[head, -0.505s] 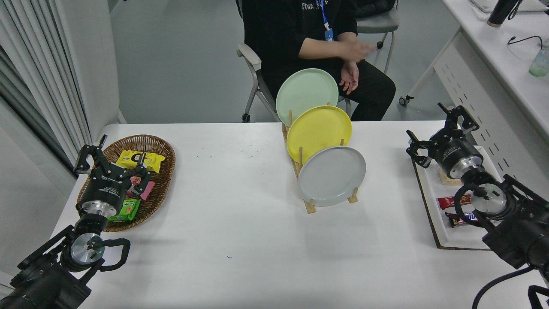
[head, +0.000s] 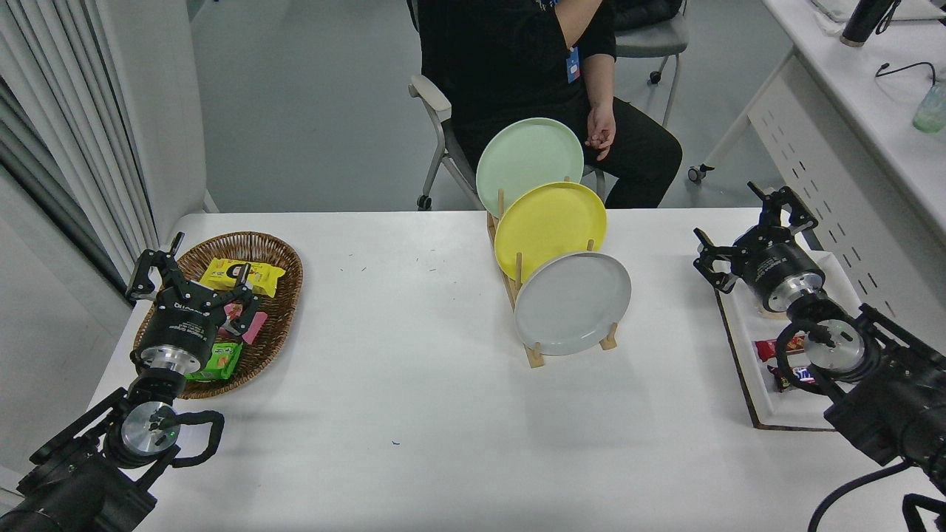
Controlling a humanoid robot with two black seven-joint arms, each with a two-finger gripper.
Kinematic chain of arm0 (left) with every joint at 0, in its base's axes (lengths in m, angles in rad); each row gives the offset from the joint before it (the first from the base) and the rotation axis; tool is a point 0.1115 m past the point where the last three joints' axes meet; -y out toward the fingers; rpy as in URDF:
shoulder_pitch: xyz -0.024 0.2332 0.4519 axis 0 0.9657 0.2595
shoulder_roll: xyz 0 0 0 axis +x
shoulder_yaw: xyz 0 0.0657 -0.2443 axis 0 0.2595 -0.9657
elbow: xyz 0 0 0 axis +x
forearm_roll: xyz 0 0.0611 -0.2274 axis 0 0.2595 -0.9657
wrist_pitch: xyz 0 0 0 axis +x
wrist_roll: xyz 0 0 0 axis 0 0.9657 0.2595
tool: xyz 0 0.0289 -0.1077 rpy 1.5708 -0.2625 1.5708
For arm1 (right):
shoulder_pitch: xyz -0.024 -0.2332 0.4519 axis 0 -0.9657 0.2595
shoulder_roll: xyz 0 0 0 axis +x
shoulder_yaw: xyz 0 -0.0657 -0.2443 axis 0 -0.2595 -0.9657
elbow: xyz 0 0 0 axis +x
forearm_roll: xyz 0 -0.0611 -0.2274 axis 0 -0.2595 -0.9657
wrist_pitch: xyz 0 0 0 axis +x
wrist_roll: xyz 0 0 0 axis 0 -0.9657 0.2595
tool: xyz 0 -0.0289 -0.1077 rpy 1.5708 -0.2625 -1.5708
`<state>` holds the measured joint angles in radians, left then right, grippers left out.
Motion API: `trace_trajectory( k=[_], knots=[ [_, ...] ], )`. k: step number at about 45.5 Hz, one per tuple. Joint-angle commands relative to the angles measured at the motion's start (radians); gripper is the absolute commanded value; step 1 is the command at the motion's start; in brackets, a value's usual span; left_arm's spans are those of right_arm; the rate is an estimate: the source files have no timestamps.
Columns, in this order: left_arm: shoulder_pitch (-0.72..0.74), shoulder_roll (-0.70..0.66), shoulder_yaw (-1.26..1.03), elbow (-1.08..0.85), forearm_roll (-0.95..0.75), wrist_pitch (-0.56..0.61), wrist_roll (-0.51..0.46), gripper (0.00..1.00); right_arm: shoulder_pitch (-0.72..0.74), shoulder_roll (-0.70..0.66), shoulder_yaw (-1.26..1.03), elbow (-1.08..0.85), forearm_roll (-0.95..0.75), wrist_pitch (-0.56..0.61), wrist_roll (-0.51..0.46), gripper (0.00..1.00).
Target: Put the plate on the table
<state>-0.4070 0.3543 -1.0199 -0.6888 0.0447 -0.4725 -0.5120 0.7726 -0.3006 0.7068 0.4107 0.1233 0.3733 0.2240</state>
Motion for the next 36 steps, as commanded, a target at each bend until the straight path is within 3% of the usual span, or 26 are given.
trace_trajectory(
  k=[1, 27, 36],
  knots=[
    [0.0, 0.0, 0.0, 0.0, 0.0, 0.0, 0.0, 0.98, -0.003, 0.014, 0.0, -0.003, 0.004, -0.007, 0.0, 0.99],
    [-0.001, 0.0, 0.0, 0.0, 0.0, 0.0, 0.0, 0.98, 0.036, 0.031, -0.007, 0.026, -0.008, 0.007, -0.003, 0.99],
    [-0.001, 0.0, 0.0, 0.0, 0.0, 0.0, 0.0, 0.98, 0.04, 0.008, -0.125, 0.103, 0.009, -0.002, -0.005, 0.99]
  ],
)
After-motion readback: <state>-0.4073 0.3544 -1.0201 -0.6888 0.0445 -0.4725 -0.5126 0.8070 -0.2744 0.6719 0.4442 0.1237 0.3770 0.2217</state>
